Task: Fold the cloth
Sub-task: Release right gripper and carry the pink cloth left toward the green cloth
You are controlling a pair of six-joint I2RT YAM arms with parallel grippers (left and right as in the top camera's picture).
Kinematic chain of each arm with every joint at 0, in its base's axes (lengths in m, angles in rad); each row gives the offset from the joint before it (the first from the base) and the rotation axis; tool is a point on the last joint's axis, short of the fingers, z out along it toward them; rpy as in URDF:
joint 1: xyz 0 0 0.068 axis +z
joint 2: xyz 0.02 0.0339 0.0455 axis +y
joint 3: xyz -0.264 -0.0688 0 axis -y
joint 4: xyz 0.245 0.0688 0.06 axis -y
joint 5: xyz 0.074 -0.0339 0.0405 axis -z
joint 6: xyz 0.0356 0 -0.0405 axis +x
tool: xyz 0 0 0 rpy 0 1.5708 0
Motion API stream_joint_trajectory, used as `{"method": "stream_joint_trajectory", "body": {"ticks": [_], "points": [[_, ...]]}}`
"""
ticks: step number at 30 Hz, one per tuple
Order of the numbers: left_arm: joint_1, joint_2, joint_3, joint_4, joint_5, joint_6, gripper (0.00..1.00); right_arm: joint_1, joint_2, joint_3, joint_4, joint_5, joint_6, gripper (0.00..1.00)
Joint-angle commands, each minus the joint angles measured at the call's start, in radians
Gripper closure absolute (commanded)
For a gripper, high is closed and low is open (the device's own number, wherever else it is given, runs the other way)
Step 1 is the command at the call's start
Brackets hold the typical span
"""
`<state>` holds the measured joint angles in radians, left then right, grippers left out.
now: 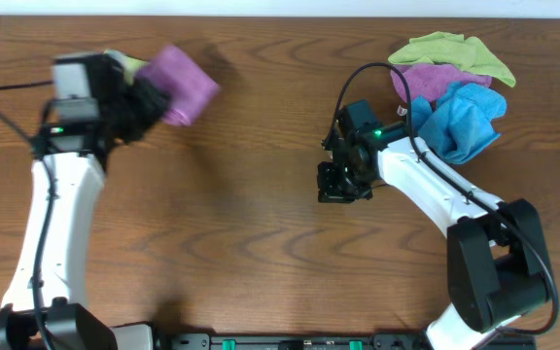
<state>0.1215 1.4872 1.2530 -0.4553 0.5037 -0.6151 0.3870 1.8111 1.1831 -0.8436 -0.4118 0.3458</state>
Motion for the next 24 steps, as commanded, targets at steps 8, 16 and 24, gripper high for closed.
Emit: {"method": "stream_joint_trajectory", "body": {"ticks": [8, 16, 24], "points": [[0.182, 0.095, 0.018, 0.233, -0.040, -0.126, 0.94, -0.004, -0.019, 0.017, 0.021, -0.003, -0.048, 0.99], [0.220, 0.343, 0.020, 0.557, 0.160, -0.187, 0.94, -0.004, -0.019, 0.017, 0.012, -0.003, -0.049, 0.98], [0.285, 0.526, 0.068, 0.773, 0.275, -0.250, 0.94, 0.015, -0.019, 0.017, 0.014, -0.003, -0.063, 0.98]]}}
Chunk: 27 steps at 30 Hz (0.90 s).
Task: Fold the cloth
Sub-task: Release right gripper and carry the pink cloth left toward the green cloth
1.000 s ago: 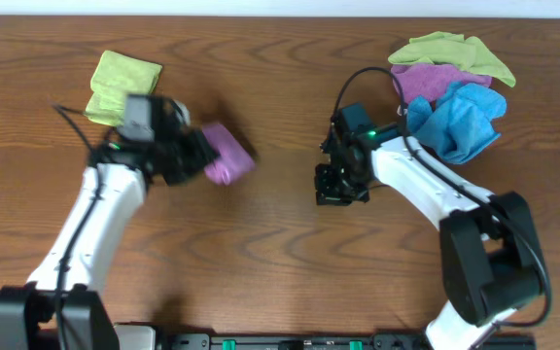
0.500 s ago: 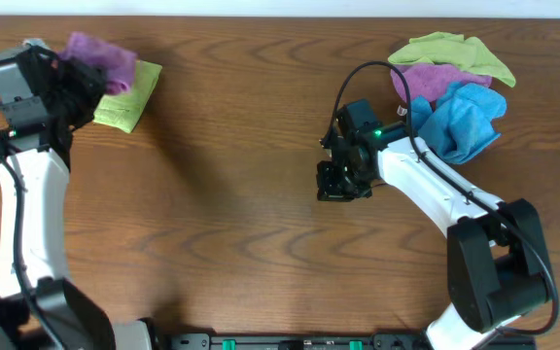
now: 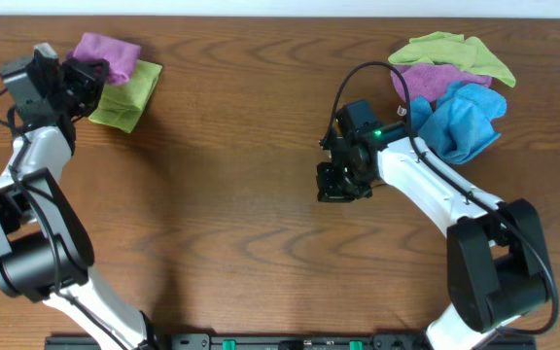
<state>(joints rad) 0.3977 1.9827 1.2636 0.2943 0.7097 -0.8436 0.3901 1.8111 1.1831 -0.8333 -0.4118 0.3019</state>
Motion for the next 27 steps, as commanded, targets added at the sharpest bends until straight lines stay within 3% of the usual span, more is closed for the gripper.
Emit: {"method": "stream_joint_trajectory", "body": {"ticks": [1, 8, 19, 27], "points": [[0.009, 0.048, 0.074, 0.027, 0.082, -0.021, 0.94, 0.013, -0.019, 0.017, 0.005, -0.003, -0.019, 0.99], [0.008, 0.137, 0.134, 0.007, 0.111, -0.034, 0.94, 0.014, -0.019, 0.017, 0.007, -0.003, -0.018, 0.98], [0.014, 0.188, 0.132, -0.221, -0.006, -0.024, 0.94, 0.017, -0.019, 0.017, 0.002, -0.005, -0.010, 0.99], [0.041, 0.188, 0.132, -0.375, -0.011, -0.002, 0.94, 0.018, -0.019, 0.017, -0.001, -0.005, 0.000, 0.99]]}}
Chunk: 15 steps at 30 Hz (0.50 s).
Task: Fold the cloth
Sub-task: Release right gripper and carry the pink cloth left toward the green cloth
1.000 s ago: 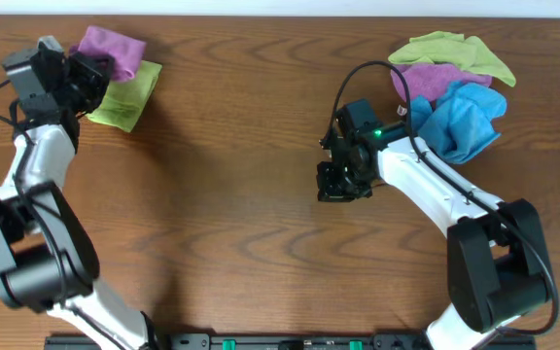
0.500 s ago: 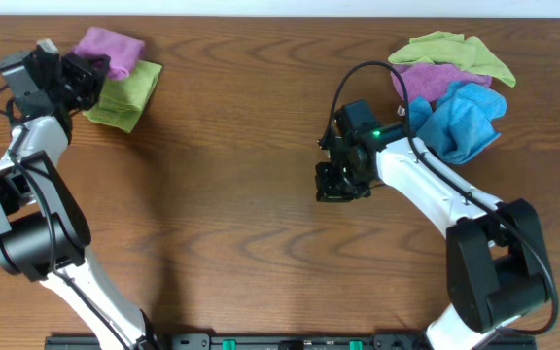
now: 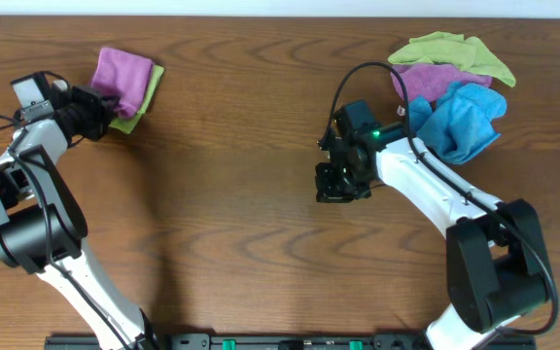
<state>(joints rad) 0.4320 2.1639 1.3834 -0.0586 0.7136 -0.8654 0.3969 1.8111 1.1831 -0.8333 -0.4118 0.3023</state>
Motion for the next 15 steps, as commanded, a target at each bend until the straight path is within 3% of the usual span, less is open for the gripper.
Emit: {"method": "stream_joint_trajectory", "body": {"ticks": [1, 7, 8, 9, 15], "points": [[0.007, 0.007, 0.013, -0.035, -0.014, 0.029, 0.90, 0.011, -0.019, 0.017, -0.001, -0.005, 0.000, 0.98], [0.016, 0.006, 0.013, -0.098, -0.008, 0.043, 0.46, 0.022, -0.019, 0.017, -0.001, -0.012, 0.000, 0.98], [0.021, 0.006, 0.013, -0.108, -0.006, 0.043, 0.16, 0.027, -0.019, 0.017, -0.001, -0.012, 0.000, 0.99], [0.028, 0.006, 0.013, -0.123, -0.007, 0.042, 0.04, 0.033, -0.019, 0.017, -0.001, -0.012, 0.000, 0.99], [0.092, -0.037, 0.013, -0.209, 0.039, 0.079, 0.05, 0.063, -0.019, 0.017, 0.000, -0.011, 0.000, 0.99]]}}
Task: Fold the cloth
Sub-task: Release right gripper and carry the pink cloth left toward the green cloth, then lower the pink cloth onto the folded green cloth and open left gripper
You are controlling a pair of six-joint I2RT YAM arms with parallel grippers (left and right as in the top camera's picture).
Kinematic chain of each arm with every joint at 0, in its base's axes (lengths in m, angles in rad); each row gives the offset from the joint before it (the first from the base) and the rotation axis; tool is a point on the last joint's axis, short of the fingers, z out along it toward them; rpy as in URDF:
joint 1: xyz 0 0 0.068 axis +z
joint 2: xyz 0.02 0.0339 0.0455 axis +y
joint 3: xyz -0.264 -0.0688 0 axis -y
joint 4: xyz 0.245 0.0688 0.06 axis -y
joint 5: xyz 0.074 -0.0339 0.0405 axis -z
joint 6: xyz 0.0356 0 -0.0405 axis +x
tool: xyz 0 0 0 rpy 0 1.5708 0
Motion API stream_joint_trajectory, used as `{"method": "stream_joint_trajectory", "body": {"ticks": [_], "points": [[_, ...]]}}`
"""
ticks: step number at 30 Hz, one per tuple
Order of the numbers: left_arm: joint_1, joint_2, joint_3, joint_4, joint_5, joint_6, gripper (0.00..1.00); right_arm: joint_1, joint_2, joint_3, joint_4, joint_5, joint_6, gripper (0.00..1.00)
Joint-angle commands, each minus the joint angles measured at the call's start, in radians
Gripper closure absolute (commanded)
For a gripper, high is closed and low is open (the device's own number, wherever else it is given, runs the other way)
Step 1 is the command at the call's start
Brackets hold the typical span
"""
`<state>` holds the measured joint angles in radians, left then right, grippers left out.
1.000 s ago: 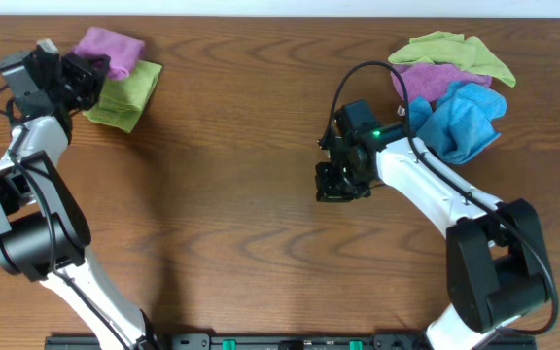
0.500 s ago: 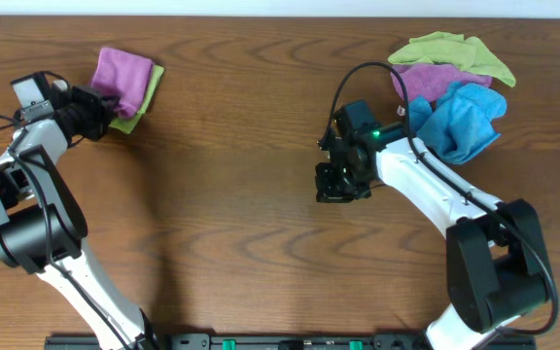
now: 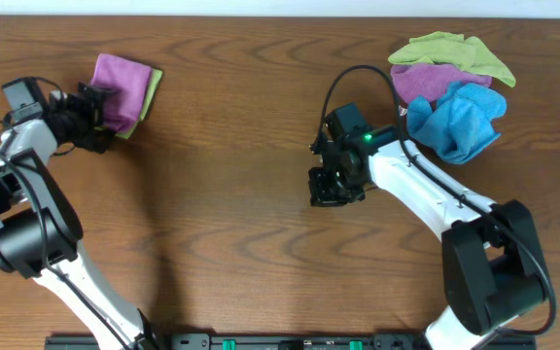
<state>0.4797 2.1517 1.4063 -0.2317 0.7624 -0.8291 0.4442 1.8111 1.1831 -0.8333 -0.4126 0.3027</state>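
Note:
A folded purple cloth (image 3: 122,78) lies on top of a folded green cloth (image 3: 149,89) at the far left of the table. My left gripper (image 3: 95,115) sits at the stack's left edge, its fingers spread and holding nothing I can see. My right gripper (image 3: 327,191) hangs open over bare wood near the middle of the table, pointing down and empty.
A heap of crumpled cloths lies at the far right: a green one (image 3: 452,51), a purple one (image 3: 434,82) and a blue one (image 3: 460,119). The right arm's cable (image 3: 353,73) loops close to that heap.
My left arm has drawn back a little to the left, and the purple and green stack stays where it was. My right gripper has shifted slightly left and toward the front.
My left gripper first carried the folded purple cloth in the air at the far left. Then the cloth was on the folded green cloth with the gripper still at it. After that the stack lay flat, and now the gripper stands open beside it.

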Motion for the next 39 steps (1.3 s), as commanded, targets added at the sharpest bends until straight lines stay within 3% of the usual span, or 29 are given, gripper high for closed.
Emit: {"method": "stream_joint_trajectory", "body": {"ticks": [1, 11, 17, 18, 20, 23, 24, 39], "points": [[0.053, -0.037, -0.010, -0.048, -0.010, 0.054, 0.04, 0.019, -0.019, 0.017, 0.000, -0.010, -0.001, 0.98], [0.097, -0.244, -0.010, -0.158, -0.026, 0.142, 0.05, 0.040, -0.019, 0.017, 0.000, -0.011, 0.000, 0.98], [0.096, -0.286, -0.010, -0.183, -0.243, 0.179, 0.04, 0.050, -0.019, 0.017, 0.003, -0.011, 0.000, 0.99], [0.095, -0.280, -0.010, -0.181, -0.271, 0.179, 0.07, 0.051, -0.019, 0.017, 0.004, -0.011, 0.000, 0.99], [0.089, -0.265, -0.010, -0.160, -0.311, 0.180, 0.52, 0.053, -0.019, 0.017, 0.007, -0.011, -0.001, 0.99], [0.076, -0.237, -0.010, -0.101, -0.342, 0.180, 0.89, 0.054, -0.019, 0.017, 0.007, -0.011, -0.001, 0.99], [0.068, -0.225, -0.010, -0.081, -0.355, 0.179, 0.94, 0.055, -0.019, 0.017, 0.008, -0.011, -0.001, 0.98], [0.034, -0.051, -0.010, -0.024, -0.436, 0.179, 0.94, 0.055, -0.019, 0.017, 0.010, -0.011, -0.001, 0.99]]}}
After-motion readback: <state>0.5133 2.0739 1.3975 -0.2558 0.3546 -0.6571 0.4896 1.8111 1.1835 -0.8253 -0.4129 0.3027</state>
